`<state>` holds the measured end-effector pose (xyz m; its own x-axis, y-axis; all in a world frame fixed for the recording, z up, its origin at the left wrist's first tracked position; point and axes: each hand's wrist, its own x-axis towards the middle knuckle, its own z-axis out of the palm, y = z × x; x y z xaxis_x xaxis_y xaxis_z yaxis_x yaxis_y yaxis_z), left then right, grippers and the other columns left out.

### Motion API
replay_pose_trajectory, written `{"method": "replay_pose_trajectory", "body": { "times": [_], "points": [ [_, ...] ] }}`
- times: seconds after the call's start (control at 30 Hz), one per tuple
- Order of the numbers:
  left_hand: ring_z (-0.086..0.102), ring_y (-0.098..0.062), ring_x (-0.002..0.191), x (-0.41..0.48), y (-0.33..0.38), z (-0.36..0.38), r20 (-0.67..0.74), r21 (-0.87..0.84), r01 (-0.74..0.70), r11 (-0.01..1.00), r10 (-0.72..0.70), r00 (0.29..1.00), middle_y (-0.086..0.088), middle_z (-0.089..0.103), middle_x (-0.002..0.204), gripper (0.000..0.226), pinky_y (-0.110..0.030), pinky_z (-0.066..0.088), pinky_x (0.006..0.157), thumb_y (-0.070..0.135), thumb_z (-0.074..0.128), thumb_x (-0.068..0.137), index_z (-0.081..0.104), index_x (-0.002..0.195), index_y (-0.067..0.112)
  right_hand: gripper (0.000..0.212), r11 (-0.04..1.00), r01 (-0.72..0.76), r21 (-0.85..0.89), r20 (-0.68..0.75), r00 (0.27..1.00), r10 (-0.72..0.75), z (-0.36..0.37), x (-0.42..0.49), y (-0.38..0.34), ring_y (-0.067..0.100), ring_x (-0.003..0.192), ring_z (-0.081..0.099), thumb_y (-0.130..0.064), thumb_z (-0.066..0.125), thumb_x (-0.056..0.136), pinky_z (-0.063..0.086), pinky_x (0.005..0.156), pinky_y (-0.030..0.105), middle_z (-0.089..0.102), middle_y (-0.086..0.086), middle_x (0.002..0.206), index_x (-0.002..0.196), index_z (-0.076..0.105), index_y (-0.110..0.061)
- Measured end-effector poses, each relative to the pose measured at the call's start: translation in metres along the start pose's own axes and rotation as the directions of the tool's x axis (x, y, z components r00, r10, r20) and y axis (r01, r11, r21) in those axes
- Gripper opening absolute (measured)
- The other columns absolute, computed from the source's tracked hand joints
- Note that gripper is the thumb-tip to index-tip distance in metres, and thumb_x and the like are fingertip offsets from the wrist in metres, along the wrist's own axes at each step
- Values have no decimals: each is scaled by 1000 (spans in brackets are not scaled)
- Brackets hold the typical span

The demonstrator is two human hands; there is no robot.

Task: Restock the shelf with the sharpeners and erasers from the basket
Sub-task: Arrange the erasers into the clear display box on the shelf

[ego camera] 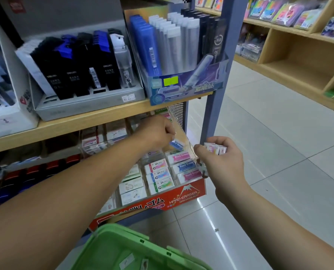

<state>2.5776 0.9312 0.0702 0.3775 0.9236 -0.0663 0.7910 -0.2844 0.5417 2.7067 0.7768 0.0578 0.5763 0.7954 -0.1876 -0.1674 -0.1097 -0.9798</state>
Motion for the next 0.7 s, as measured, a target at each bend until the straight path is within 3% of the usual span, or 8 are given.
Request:
{"method": "replay_pose_trajectory", "body": {
  "times": [0.13, 0.33, 0.53, 0.7],
  "points": [
    [68, -11, 86, 4, -2, 3, -94, 74, 40, 996, -33, 995, 15, 72, 92, 12, -28, 57, 79, 26, 75, 90, 73, 81, 32, 27, 1000, 3, 10, 8, 1000, -3, -2, 0, 1, 0, 69, 74, -19, 81, 90, 59, 53, 25, 70, -7, 89, 108, 62, -23],
    [69, -13, 90, 3, 3, -5, 100, 387, -48, 921, 10, 995, 15, 74, 99, 11, -32, 61, 82, 28, 73, 91, 80, 98, 33, 28, 1000, 15, 7, 19, 1000, -16, -1, 0, 1, -2, 69, 73, -18, 80, 90, 58, 52, 24, 70, -6, 91, 110, 62, -21],
    [64, -18, 113, 4, -4, -6, 184, 303, -99, 948, 44, 982, 9, 67, 127, 34, -37, 57, 97, 14, 62, 98, 71, 123, 35, 30, 1000, 27, -8, 30, 999, -27, -3, 2, -1, 3, 72, 75, -20, 83, 88, 60, 55, 25, 71, -4, 97, 111, 65, -23],
    [64, -15, 109, -4, -1, -12, 128, 309, -120, 944, 84, 988, 14, 68, 121, 24, -32, 56, 93, 30, 67, 97, 72, 119, 38, 31, 999, 34, -33, 64, 997, -32, 0, 1, 1, 8, 77, 77, -22, 84, 87, 63, 61, 29, 74, -4, 97, 111, 65, -25]
  ]
}}
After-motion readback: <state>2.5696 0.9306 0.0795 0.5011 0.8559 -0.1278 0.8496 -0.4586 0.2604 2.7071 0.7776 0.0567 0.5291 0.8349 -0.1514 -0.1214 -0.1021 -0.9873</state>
